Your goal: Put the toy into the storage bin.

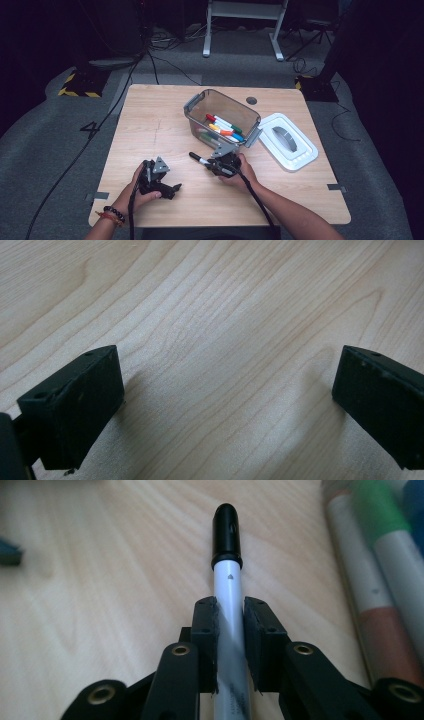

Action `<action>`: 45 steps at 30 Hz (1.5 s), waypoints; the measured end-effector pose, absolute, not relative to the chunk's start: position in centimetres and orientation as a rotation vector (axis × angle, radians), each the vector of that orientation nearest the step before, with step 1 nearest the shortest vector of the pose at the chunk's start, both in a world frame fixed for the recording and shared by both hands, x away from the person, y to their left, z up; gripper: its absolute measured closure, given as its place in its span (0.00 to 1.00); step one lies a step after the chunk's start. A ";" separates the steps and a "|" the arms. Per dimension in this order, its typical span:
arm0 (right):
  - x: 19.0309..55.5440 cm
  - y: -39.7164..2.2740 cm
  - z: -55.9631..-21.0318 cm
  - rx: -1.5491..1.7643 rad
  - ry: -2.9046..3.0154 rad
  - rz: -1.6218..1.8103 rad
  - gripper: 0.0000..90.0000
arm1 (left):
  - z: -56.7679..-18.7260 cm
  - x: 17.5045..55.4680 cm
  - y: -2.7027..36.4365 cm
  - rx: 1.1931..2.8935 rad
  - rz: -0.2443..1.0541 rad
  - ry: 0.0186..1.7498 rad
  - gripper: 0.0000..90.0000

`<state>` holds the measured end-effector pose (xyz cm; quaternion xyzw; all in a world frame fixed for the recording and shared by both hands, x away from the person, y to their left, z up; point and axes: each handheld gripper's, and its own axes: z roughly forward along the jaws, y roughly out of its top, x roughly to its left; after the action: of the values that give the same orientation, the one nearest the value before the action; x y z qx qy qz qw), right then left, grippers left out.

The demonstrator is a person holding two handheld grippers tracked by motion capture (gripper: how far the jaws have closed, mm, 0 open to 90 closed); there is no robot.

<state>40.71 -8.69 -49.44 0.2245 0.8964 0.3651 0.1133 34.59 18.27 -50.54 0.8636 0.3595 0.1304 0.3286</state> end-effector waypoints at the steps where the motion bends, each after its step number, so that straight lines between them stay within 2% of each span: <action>1: 40.5 -9.0 -49.4 0.647 2.650 1.067 0.86 | -50.5 34.6 18.3 2.260 0.341 0.941 0.01; 12: 37.4 -13.8 -48.8 0.497 2.809 1.042 0.85 | -50.5 34.6 18.3 2.260 0.342 0.941 0.01; 13: 37.2 -14.1 -48.7 0.482 2.820 1.029 0.80 | -50.5 34.6 18.3 2.260 0.341 0.941 0.01; 18: 37.1 -12.5 -48.9 0.404 2.816 1.045 0.72 | -50.5 34.6 18.3 2.260 0.341 0.941 0.01; 21: 37.3 -11.5 -49.0 0.395 2.809 1.067 0.70 | -50.5 34.6 18.3 2.260 0.342 0.941 0.01; 26: 37.6 -10.1 -49.2 0.395 2.800 1.104 0.75 | -50.5 34.6 18.3 2.260 0.341 0.941 0.01; 27: 37.7 -9.9 -49.2 0.386 2.791 1.104 0.82 | -50.5 34.6 18.3 2.259 0.341 0.941 0.01; 28: 37.6 -9.9 -49.2 0.367 2.787 1.100 0.83 | -50.5 34.6 18.3 2.259 0.341 0.940 0.01; 35: 37.3 -10.7 -49.2 0.328 2.774 1.090 0.83 | -50.5 34.6 18.3 2.259 0.341 0.941 0.01; 45: 36.3 -15.8 -46.4 0.398 2.701 1.234 0.83 | -50.5 34.6 18.3 2.260 0.341 0.941 0.01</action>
<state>36.31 -15.82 -46.39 0.1325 0.8991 0.4108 0.0725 34.60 18.27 -50.54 0.8635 0.3597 0.1302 0.3288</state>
